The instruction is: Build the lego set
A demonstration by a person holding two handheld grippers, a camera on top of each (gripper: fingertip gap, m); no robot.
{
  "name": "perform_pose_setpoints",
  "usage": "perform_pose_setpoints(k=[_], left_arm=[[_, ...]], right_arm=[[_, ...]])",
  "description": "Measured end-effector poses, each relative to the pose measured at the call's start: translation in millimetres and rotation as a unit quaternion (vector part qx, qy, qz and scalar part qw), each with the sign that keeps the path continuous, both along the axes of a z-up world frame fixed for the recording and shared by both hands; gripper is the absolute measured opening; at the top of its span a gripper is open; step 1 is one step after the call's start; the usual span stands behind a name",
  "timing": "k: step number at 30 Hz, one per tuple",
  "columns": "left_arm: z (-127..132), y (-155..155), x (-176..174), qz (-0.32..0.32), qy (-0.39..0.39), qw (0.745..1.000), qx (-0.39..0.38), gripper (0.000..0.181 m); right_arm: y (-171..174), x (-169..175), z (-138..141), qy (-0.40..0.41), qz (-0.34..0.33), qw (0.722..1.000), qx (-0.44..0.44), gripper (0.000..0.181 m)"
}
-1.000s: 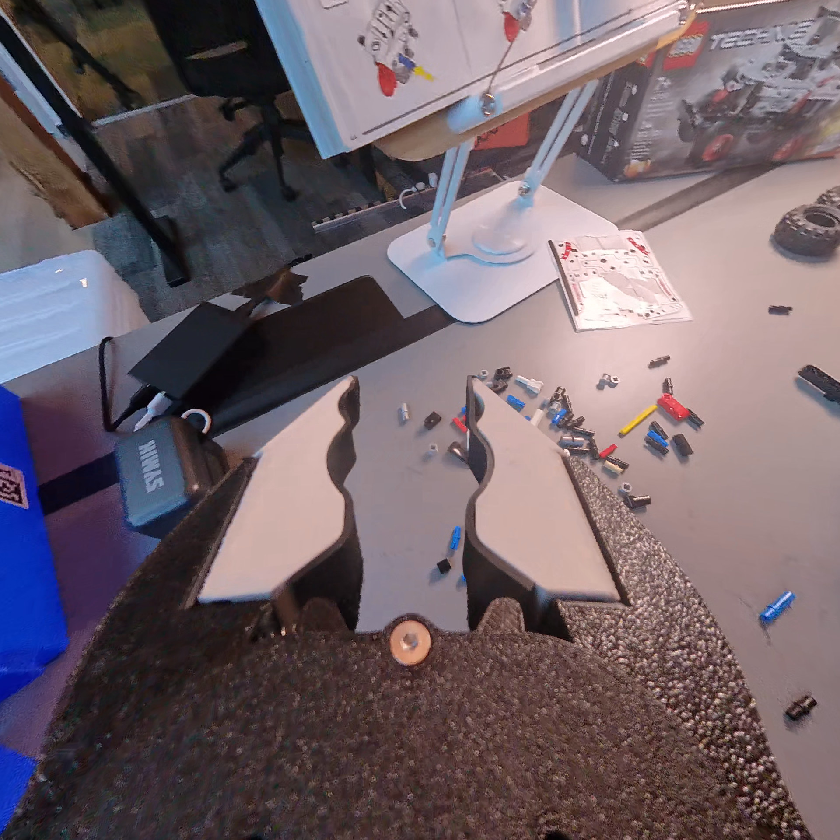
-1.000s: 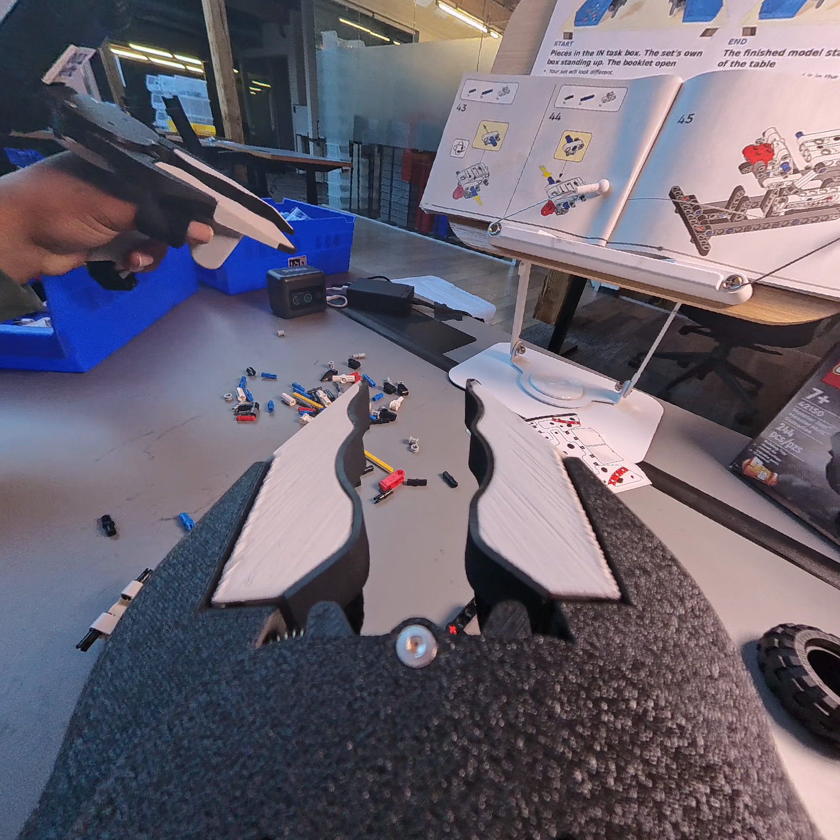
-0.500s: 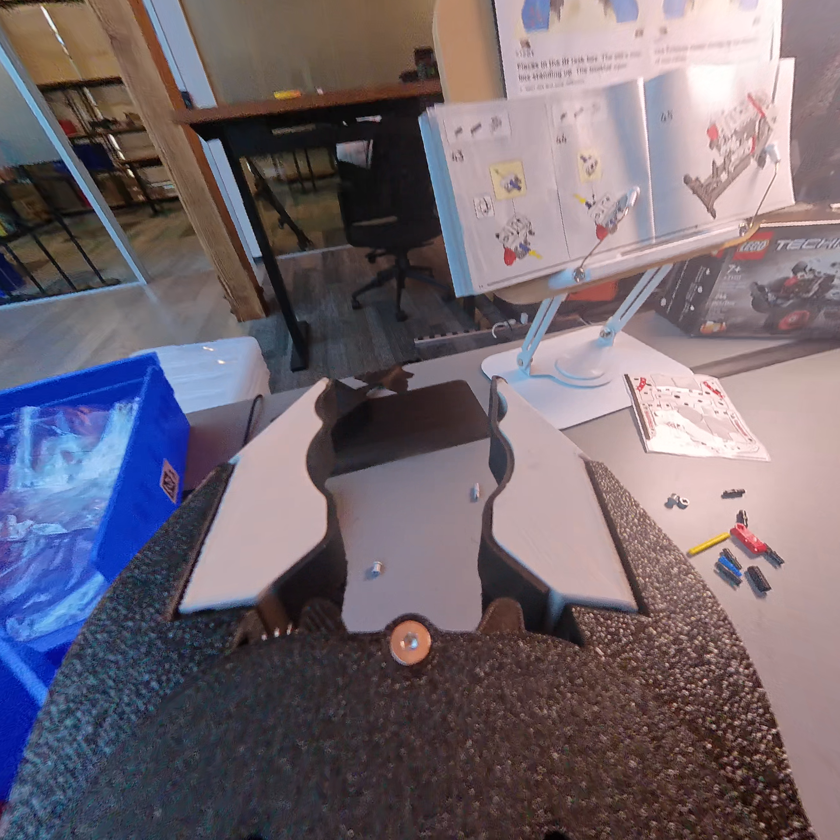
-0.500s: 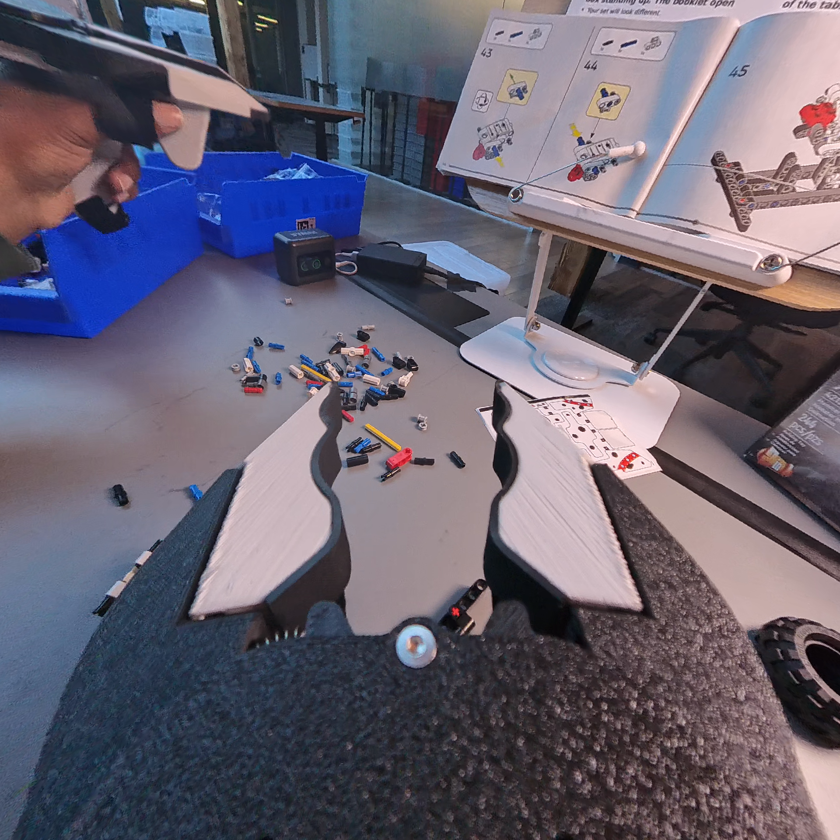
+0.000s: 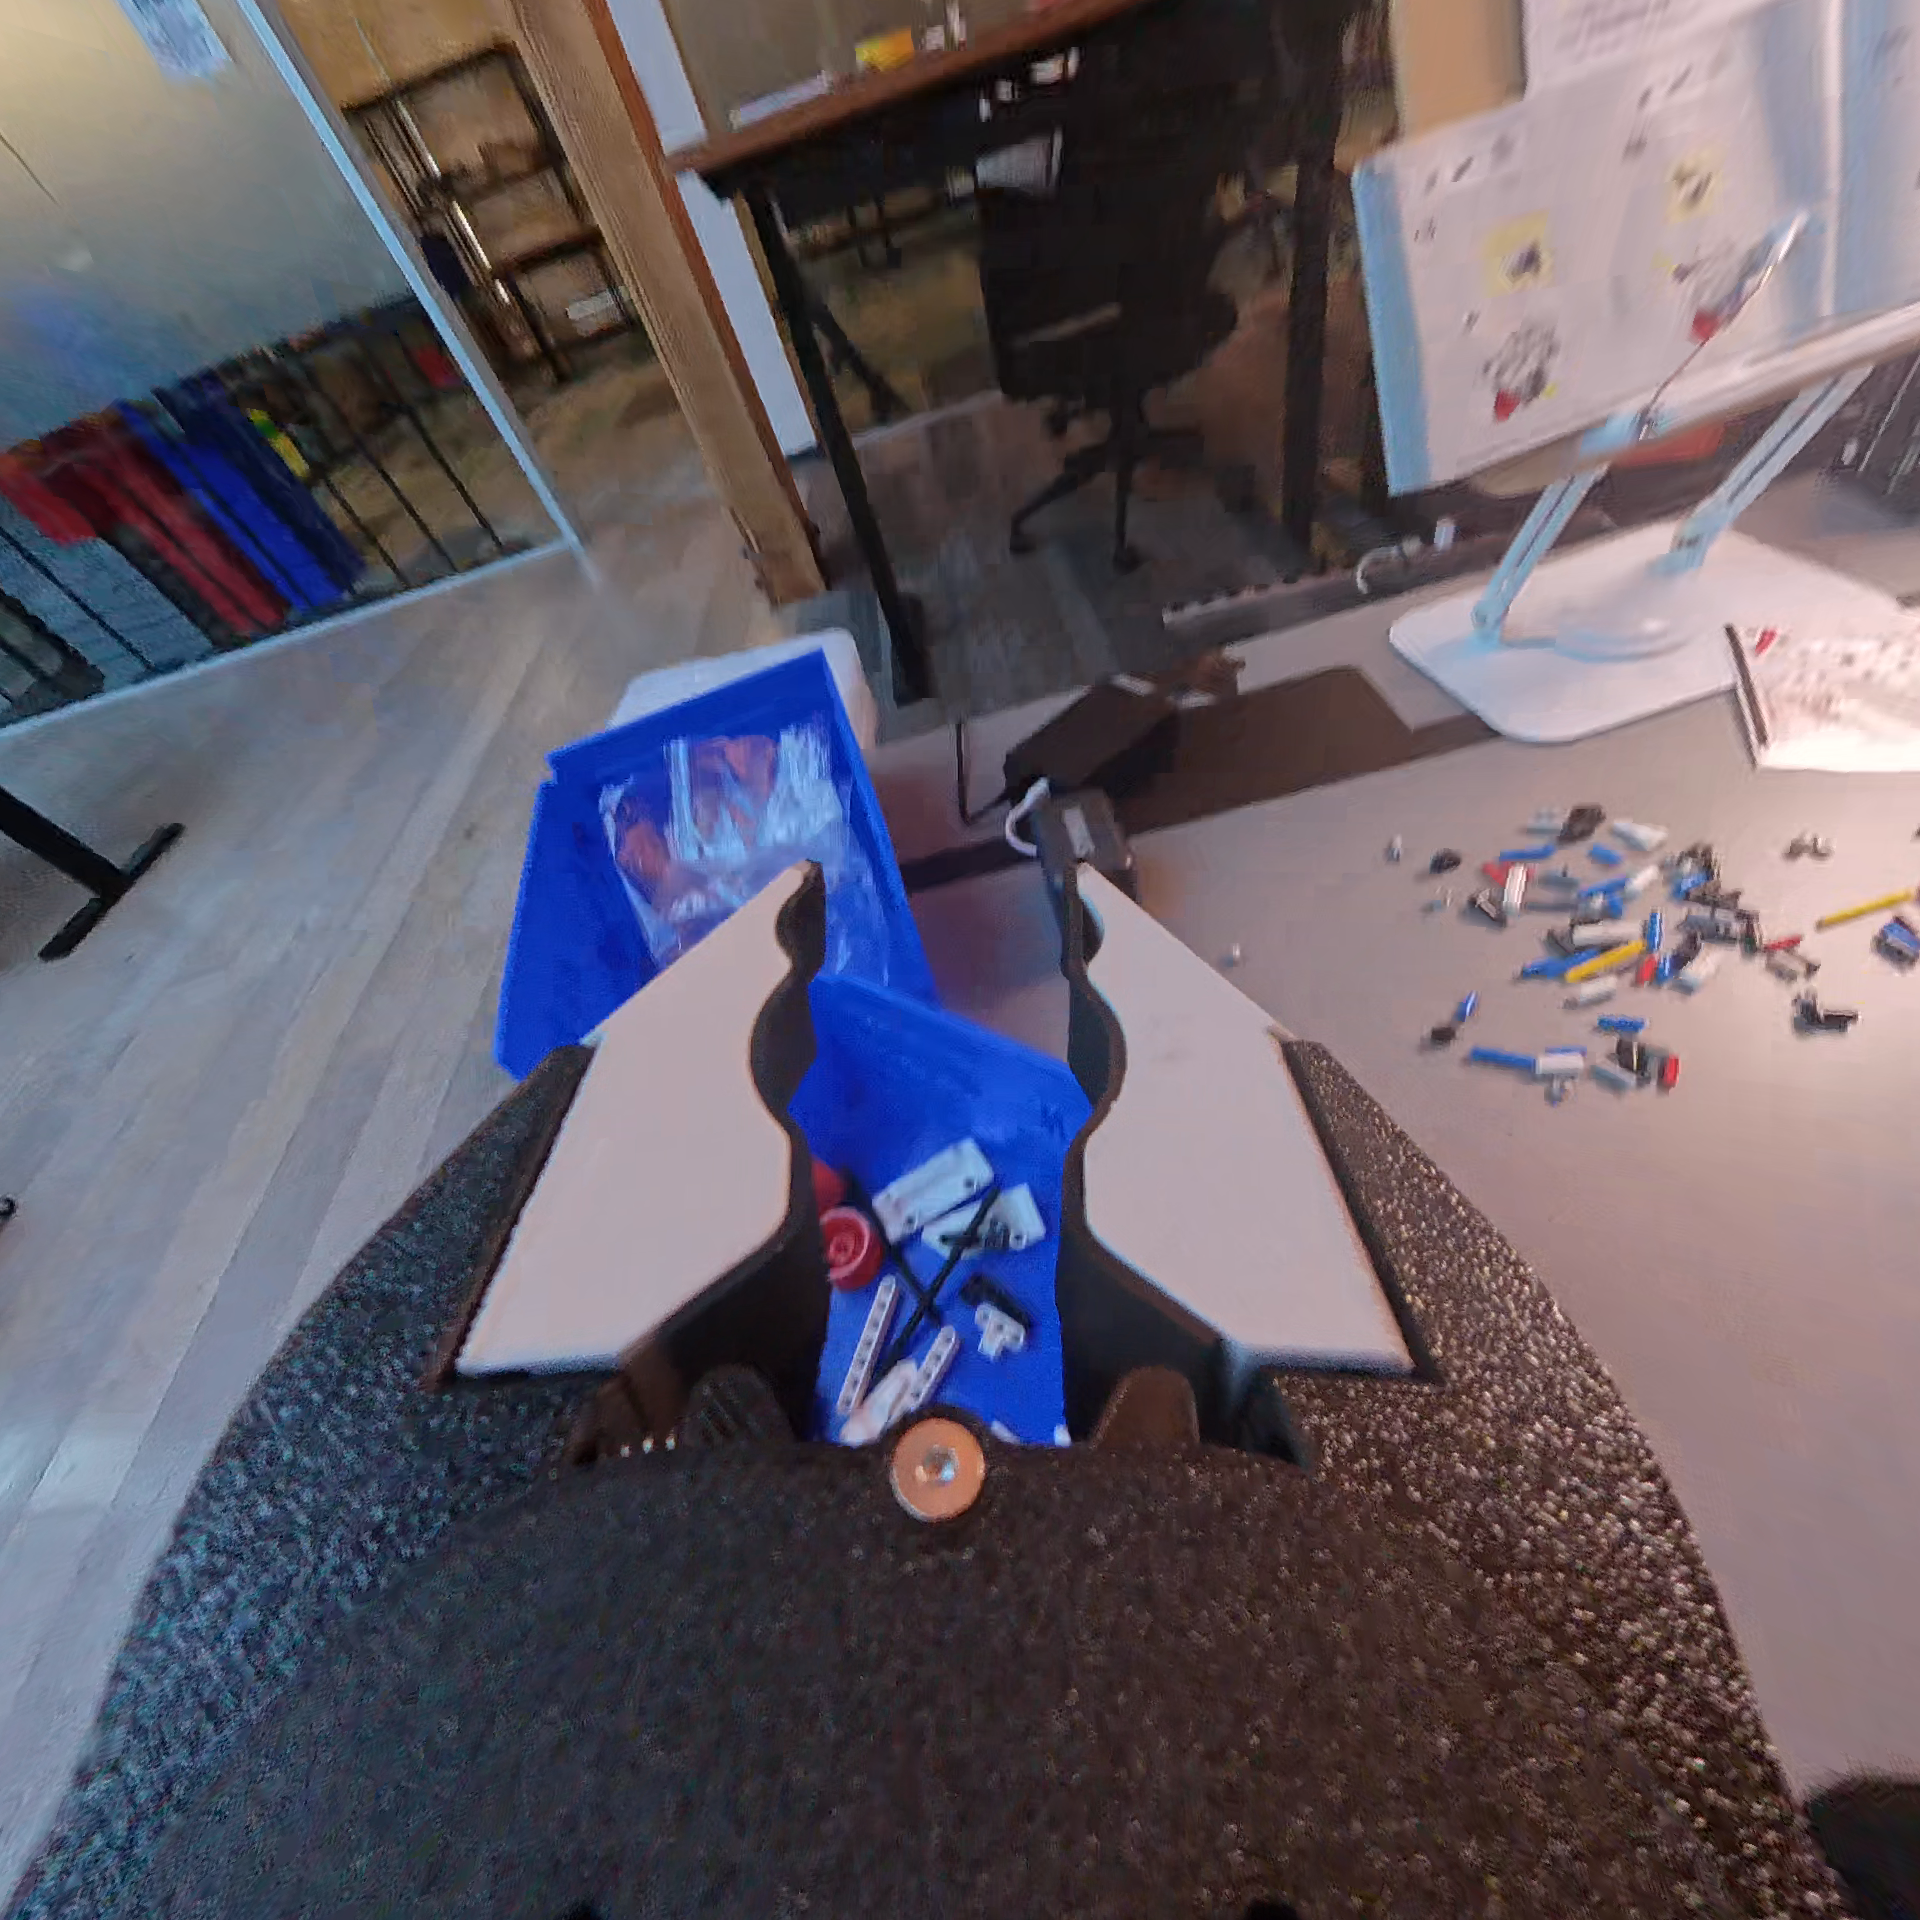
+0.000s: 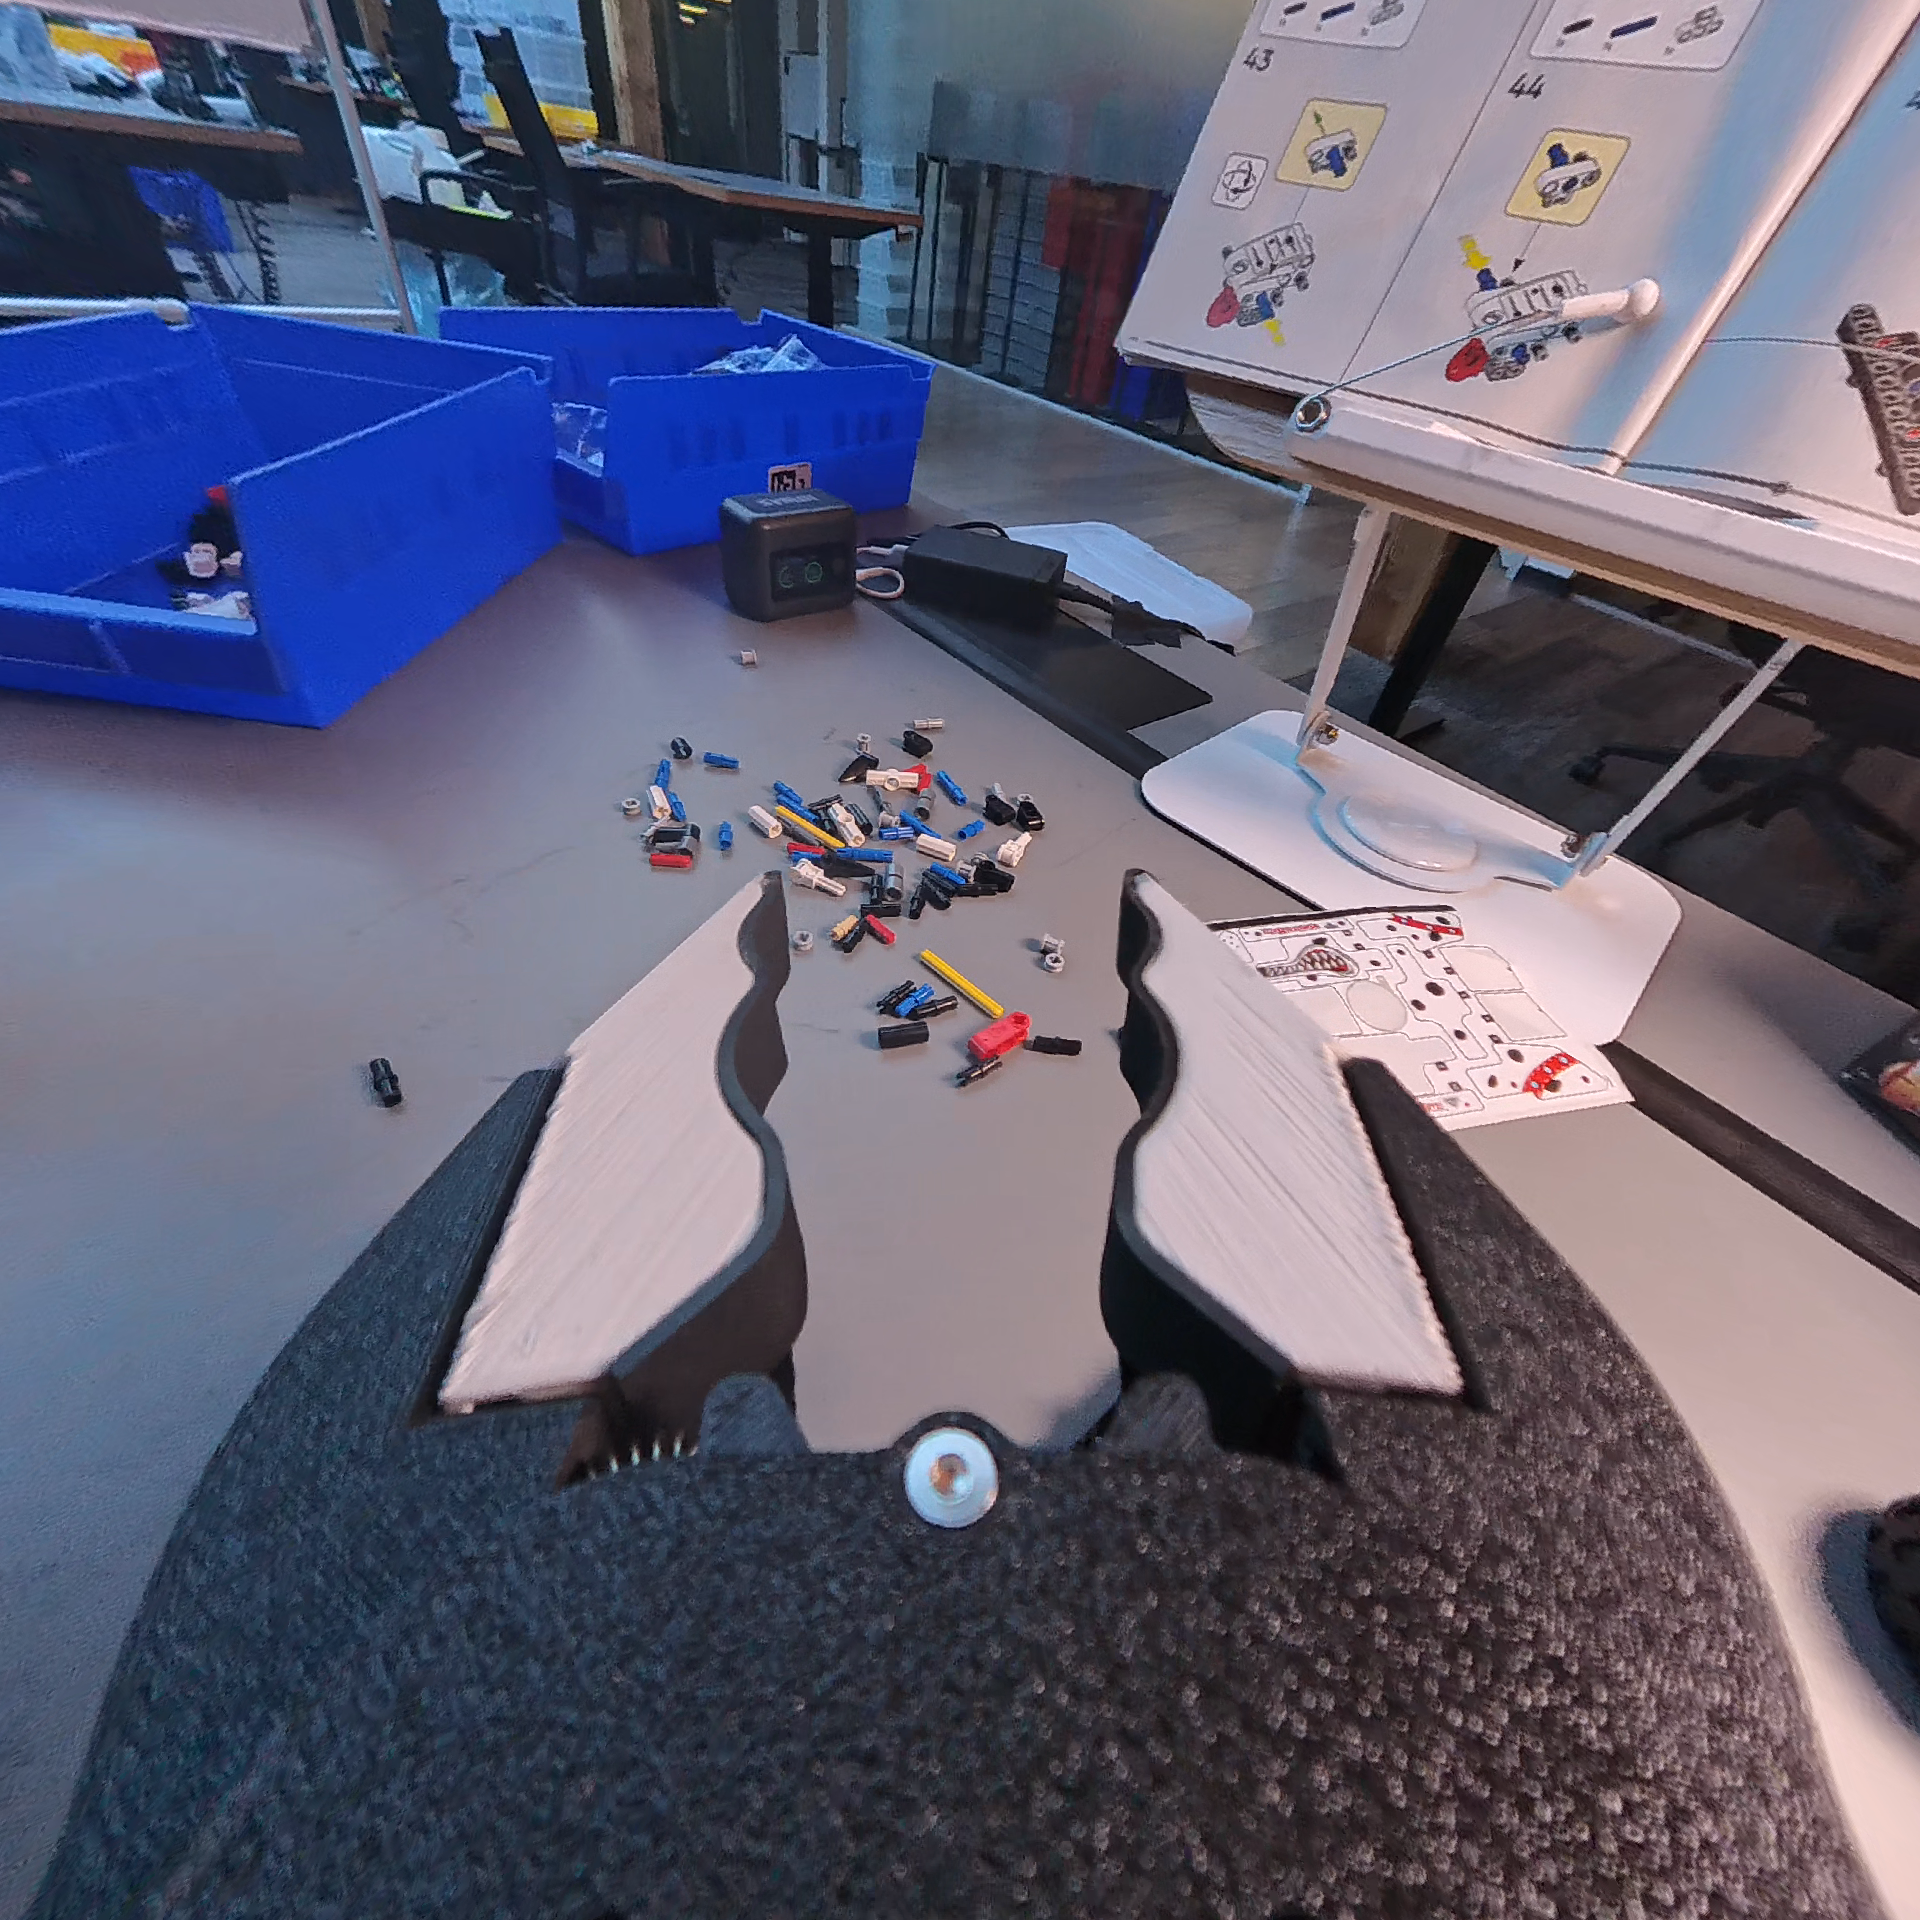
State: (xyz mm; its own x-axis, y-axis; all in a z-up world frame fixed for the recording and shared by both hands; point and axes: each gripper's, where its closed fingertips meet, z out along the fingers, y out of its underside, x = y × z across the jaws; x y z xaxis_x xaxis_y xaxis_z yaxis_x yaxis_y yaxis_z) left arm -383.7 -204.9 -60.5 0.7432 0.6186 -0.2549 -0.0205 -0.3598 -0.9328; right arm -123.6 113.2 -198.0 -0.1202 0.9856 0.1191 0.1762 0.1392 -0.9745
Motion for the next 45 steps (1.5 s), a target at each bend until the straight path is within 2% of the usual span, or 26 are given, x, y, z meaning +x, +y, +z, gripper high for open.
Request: perform_pose_setpoints(k=[4, 9, 14, 17, 20, 23, 28, 35, 41, 43, 45], left_arm=[[-42.8, -42.2, -11.2, -0.004, -0.073, 0.992, -0.099, 0.039], [-123.5, -77.4, -24.3, -0.015, -0.155, 0.947, -0.282, 0.035], [-187.8, -77.3, -12.0, -0.095, -0.23, 0.879, -0.407, 0.03], [-215.1, -77.5, -11.7, -0.118, -0.246, 0.837, -0.474, 0.032], [-234.9, -71.4, -10.9, -0.144, -0.257, 0.81, -0.507, 0.032], [-247.9, -66.6, -14.5, -0.154, -0.26, 0.796, -0.524, 0.031], [-249.1, -56.2, -19.2, -0.16, -0.268, 0.805, -0.504, 0.025], [-245.8, -53.6, -21.9, -0.157, -0.229, 0.816, -0.508, 0.018], [-250.9, -55.0, -15.5, -0.163, -0.231, 0.812, -0.511, 0.018], [-253.9, -54.0, -14.7, -0.167, -0.241, 0.812, -0.505, 0.009], [-254.1, -53.9, -15.1, -0.17, -0.243, 0.812, -0.503, 0.008]], right_arm=[[-5.5, 0.5, -3.3, -0.004, 0.008, 1.0, 0.001, 0.064], [-11.6, 3.9, -9.9, -0.012, 0.015, 1.0, -0.001, 0.064], [-16.8, 10.3, -16.2, -0.021, 0.017, 1.0, 0.006, 0.063], [-21.3, 14.6, -20.5, -0.026, 0.022, 0.999, 0.009, 0.063], [-25.8, 18.4, -25.7, -0.029, 0.03, 0.999, 0.016, 0.062], [-28.0, 20.1, -30.3, -0.033, 0.034, 0.999, 0.023, 0.062], [-30.4, 19.9, -33.6, -0.037, 0.04, 0.998, 0.022, 0.061], [-32.0, 19.6, -38.5, -0.044, 0.042, 0.998, 0.033, 0.06], [-34.2, 19.9, -39.7, -0.047, 0.047, 0.997, 0.034, 0.059], [-35.5, 20.2, -40.5, -0.048, 0.048, 0.997, 0.039, 0.059], [-36.6, 20.8, -40.2, -0.049, 0.049, 0.996, 0.048, 0.059]])
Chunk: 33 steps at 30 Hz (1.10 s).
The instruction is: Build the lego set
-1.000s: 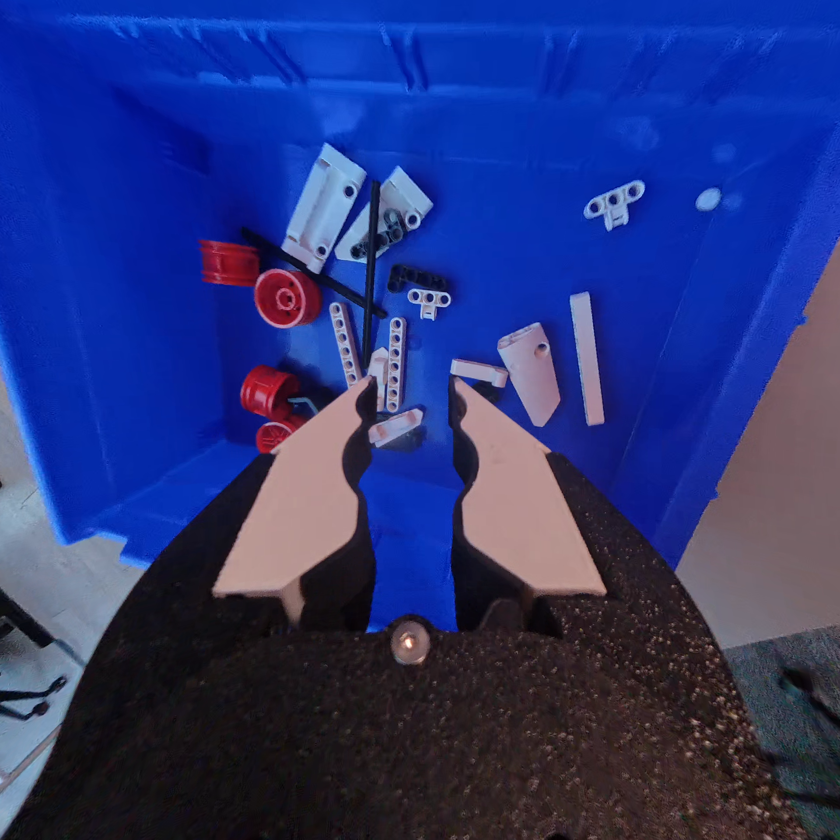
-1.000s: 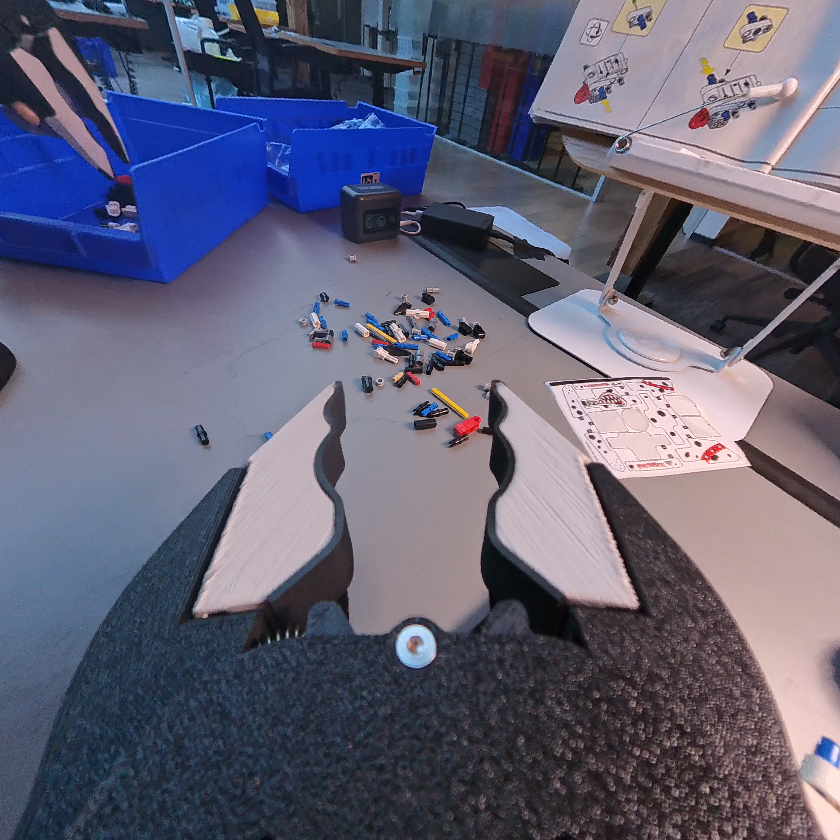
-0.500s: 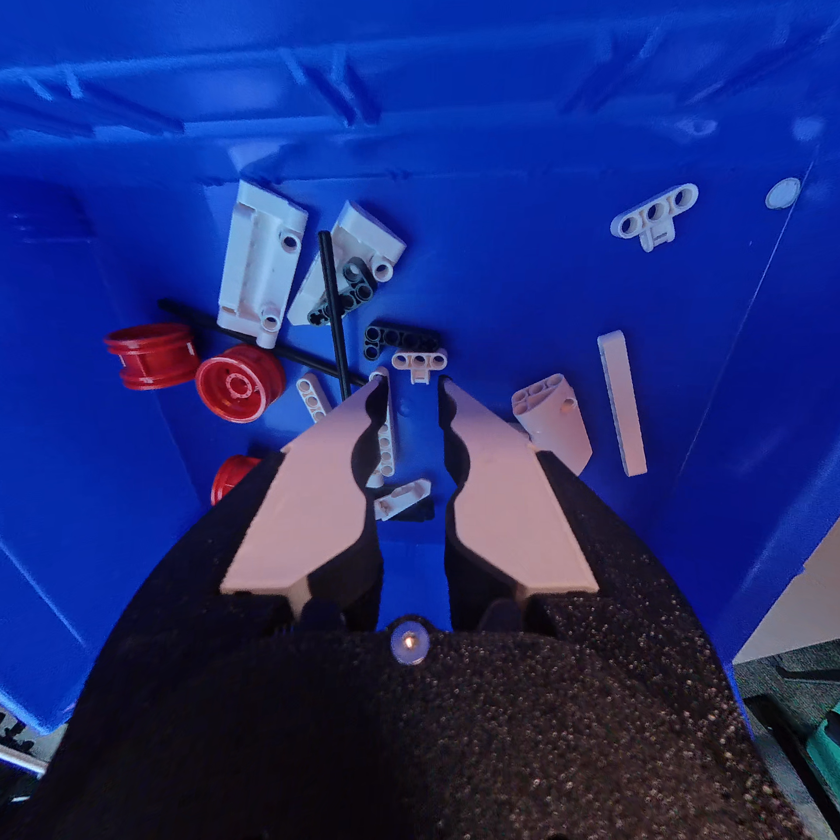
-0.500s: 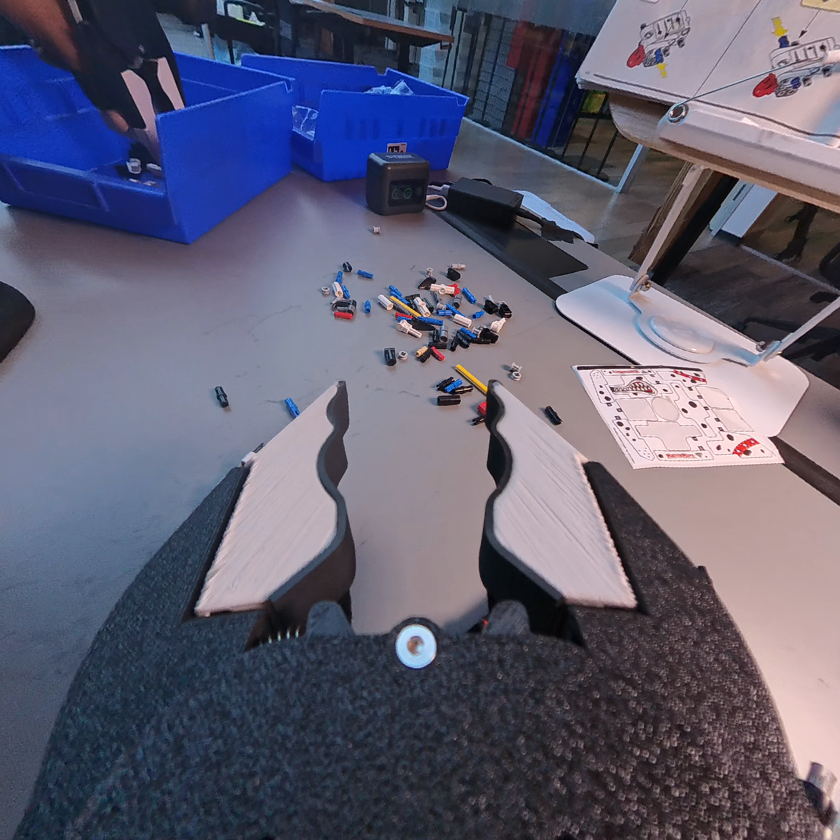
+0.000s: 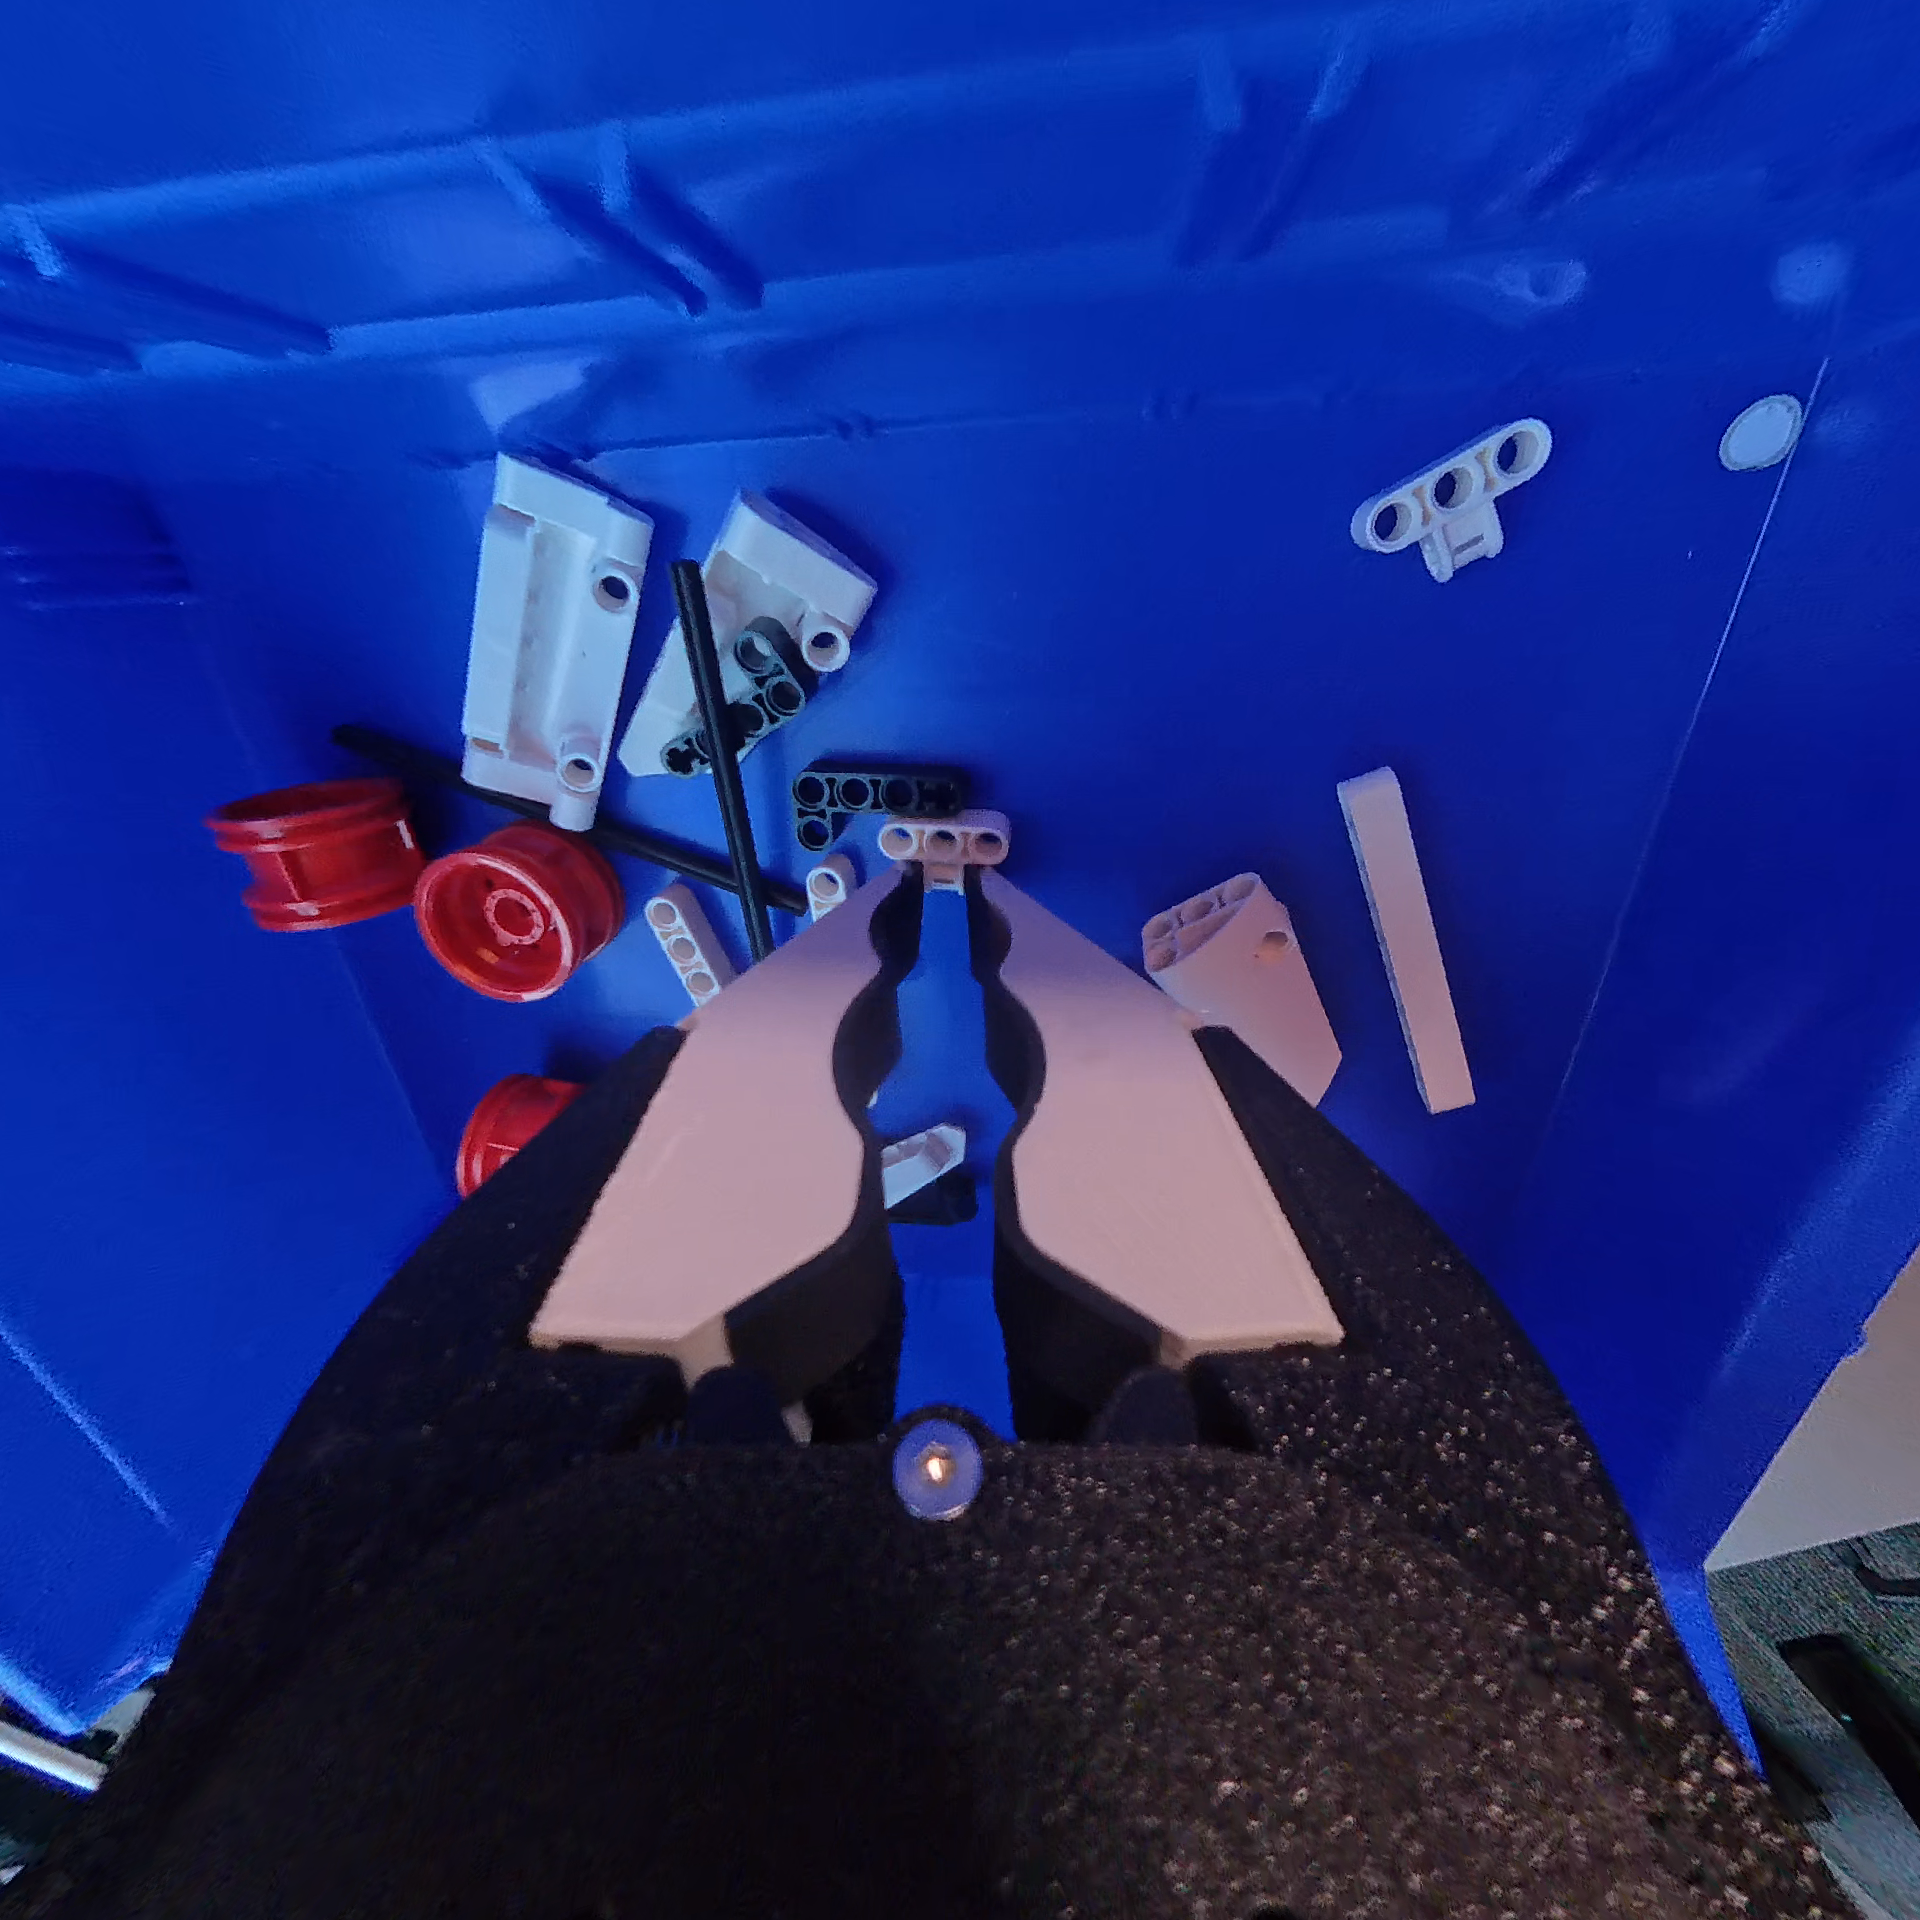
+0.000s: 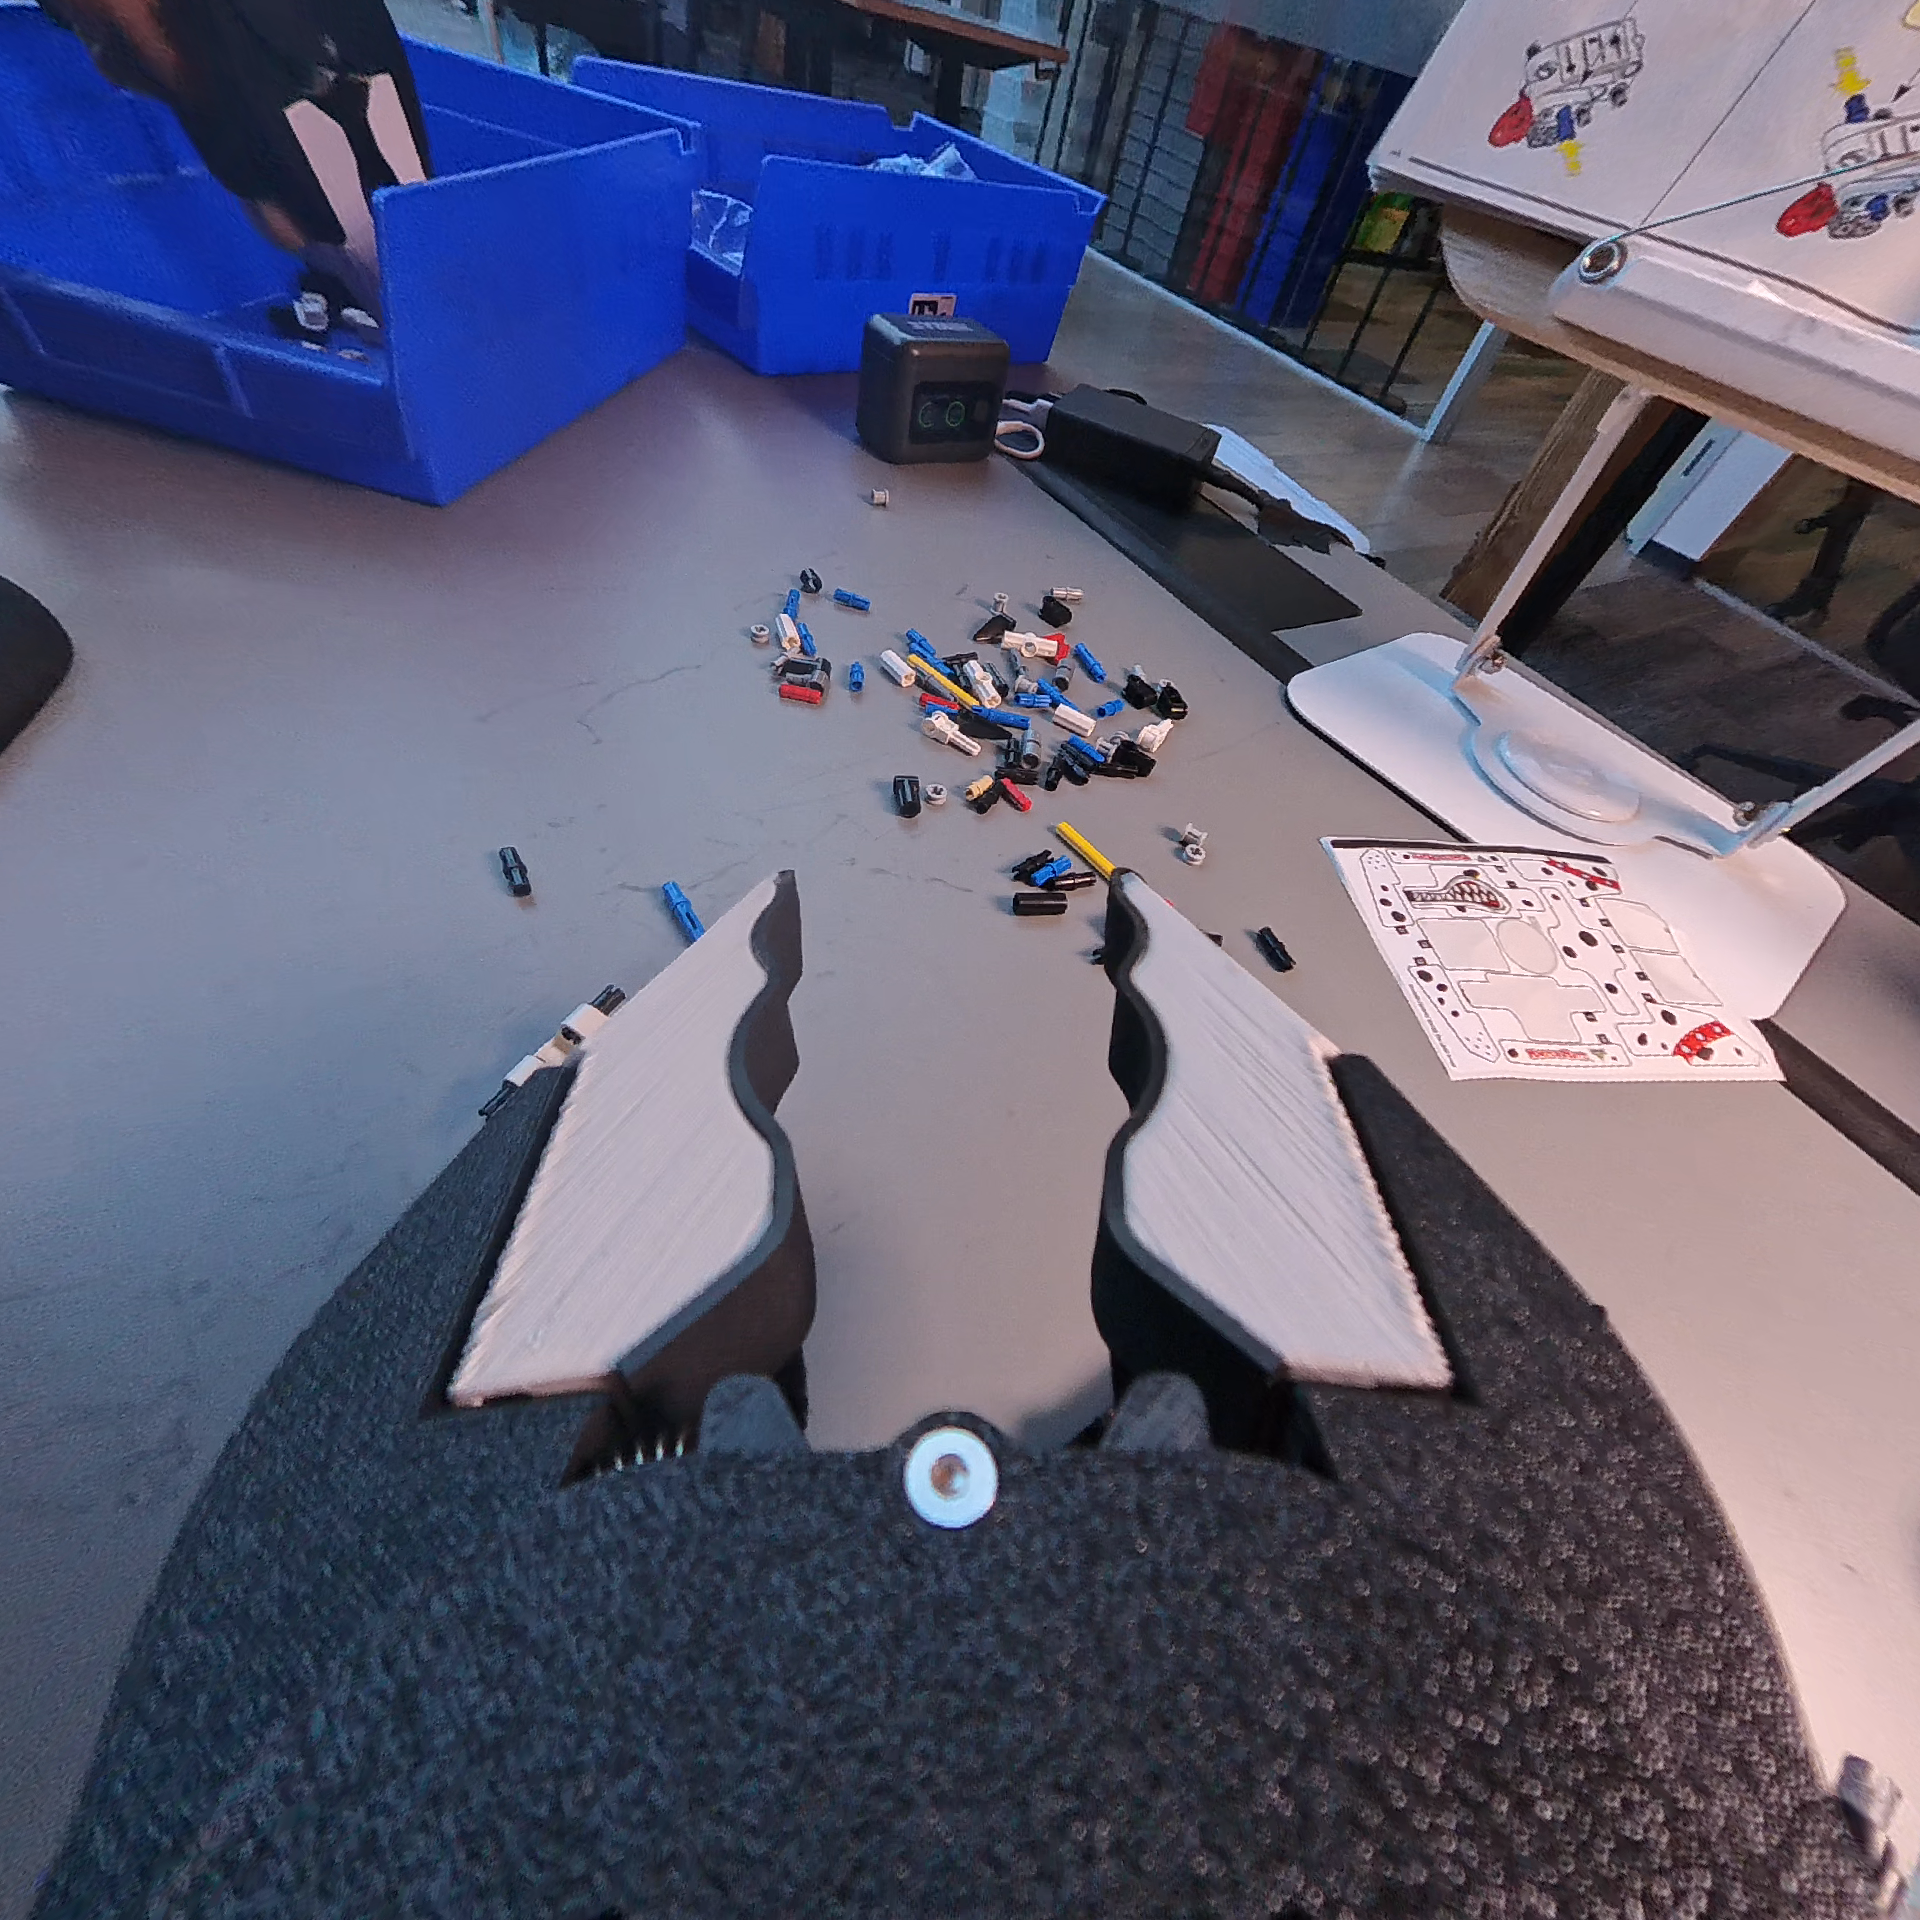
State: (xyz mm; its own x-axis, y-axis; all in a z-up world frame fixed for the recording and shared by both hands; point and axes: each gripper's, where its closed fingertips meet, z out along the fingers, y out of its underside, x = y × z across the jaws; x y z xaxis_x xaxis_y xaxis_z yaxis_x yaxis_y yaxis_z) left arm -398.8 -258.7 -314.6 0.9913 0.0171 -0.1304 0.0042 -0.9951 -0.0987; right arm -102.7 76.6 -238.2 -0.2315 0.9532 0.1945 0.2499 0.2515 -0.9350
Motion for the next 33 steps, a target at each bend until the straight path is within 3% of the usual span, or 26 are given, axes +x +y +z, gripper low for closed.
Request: perform_pose_setpoints(k=[4, 8, 11, 14, 17, 23, 26, 29, 33], left_arm=[[11.2, -0.3, 1.7, 0.002, 0.006, 1.0, 0.006, 0.008], [62.7, 16.9, 2.3, 0.009, 0.072, 0.994, 0.079, 0.008], [120.1, 50.6, 17.4, -0.004, 0.146, 0.974, 0.176, 0.008], [148.9, 102.4, 75.6, -0.064, 0.131, 0.951, 0.273, 0.008], [140.0, 157.7, 152.5, -0.129, 0.052, 0.929, 0.342, 0.008], [82.0, 248.5, 272.0, -0.217, -0.107, 0.89, 0.387, 0.008], [83.5, 271.4, 319.5, -0.232, -0.246, 0.84, 0.424, 0.008], [97.5, 268.8, 340.5, -0.205, -0.394, 0.774, 0.451, 0.008], [133.6, 248.4, 343.7, -0.151, -0.59, 0.628, 0.484, 0.008]], right_arm=[[-0.5, 1.4, 1.8, 0.004, 0.001, 1.0, 0.013, 0.059], [-1.1, 2.1, 4.5, 0.009, 0.003, 1.0, 0.009, 0.059], [-5.4, 2.7, 7.8, 0.014, 0.012, 1.0, -0.002, 0.059], [-14.6, 4.7, 11.7, 0.018, 0.031, 0.999, -0.015, 0.058], [-22.0, 7.4, 14.3, 0.023, 0.047, 0.999, -0.009, 0.053], [-32.9, 14.0, 13.9, 0.017, 0.075, 0.997, 0.008, 0.049], [-37.6, 20.2, 20.9, 0.026, 0.097, 0.995, 0.014, 0.049], [-49.3, 31.8, 30.8, 0.045, 0.144, 0.988, 0.04, 0.044], [-64.9, 39.2, 43.7, 0.079, 0.171, 0.98, 0.066, 0.037]])
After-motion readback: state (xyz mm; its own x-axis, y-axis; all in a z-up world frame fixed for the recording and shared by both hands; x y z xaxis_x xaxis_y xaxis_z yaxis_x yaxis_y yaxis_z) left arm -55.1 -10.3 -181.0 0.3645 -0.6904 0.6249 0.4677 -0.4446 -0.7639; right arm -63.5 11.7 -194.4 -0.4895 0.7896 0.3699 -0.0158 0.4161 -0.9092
